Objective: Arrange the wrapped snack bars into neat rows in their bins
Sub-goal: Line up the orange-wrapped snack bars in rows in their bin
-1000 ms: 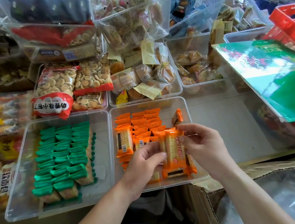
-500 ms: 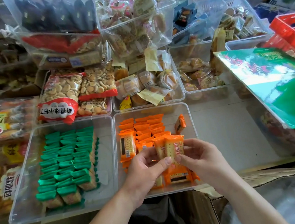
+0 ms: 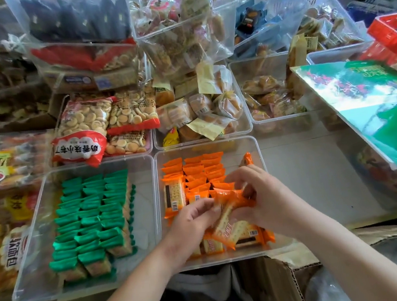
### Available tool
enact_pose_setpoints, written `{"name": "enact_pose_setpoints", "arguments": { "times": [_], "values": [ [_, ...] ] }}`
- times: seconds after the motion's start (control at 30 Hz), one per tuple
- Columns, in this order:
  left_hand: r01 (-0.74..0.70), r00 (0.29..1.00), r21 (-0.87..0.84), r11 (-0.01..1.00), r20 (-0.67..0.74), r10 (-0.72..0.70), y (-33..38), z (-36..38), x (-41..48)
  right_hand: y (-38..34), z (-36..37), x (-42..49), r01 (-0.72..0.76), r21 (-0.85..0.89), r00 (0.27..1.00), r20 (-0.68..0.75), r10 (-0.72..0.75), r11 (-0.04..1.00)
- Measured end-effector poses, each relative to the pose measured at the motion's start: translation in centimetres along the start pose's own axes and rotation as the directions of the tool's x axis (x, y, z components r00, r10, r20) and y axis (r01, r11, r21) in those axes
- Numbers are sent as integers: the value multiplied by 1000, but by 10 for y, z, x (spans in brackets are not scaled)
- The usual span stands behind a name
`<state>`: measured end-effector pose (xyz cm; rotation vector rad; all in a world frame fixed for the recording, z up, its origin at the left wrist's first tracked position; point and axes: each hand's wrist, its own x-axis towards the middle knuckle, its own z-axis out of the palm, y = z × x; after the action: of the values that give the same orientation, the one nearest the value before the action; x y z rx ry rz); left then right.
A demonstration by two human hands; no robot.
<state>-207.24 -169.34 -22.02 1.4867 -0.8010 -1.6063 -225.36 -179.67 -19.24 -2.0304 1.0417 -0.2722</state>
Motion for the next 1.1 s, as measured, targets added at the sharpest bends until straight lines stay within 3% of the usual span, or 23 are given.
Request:
{"name": "enact_pose_setpoints", "arguments": {
  "times": [0.13,0.33,0.47,0.57,0.63,0.7,0.8,0.93,1.1],
  "values": [
    [-51,997,130,990,-57,59,-13,2,9,15,18,13,-6,28,996,-94,8,1000],
    [-191,965,106,976,-162,206,-47,5,33,36,11,31,-60,57,971,233,45,997],
    [-263,922,143,954,-254,292,-75,22,39,60,2,44,-9,-14,984,177,11,1000],
    [-187,864,302,935,-403,303,-90,28,34,77,-5,49,40,-180,990,138,-15,983],
    [-114,880,461,880,-363,305,-89,27,32,82,-7,53,36,-222,987,161,0,974],
    [-22,945,665,747,-229,232,-80,31,34,85,-6,53,34,-221,982,189,8,975],
    [99,995,807,583,-88,-46,-56,42,52,92,-5,57,61,-235,978,207,-11,970],
    [191,932,858,477,-6,-363,-41,62,85,97,-7,63,57,-252,981,196,-7,966],
    [147,906,890,431,53,-419,-57,63,107,98,-11,67,47,-260,981,196,5,964]
  ]
}}
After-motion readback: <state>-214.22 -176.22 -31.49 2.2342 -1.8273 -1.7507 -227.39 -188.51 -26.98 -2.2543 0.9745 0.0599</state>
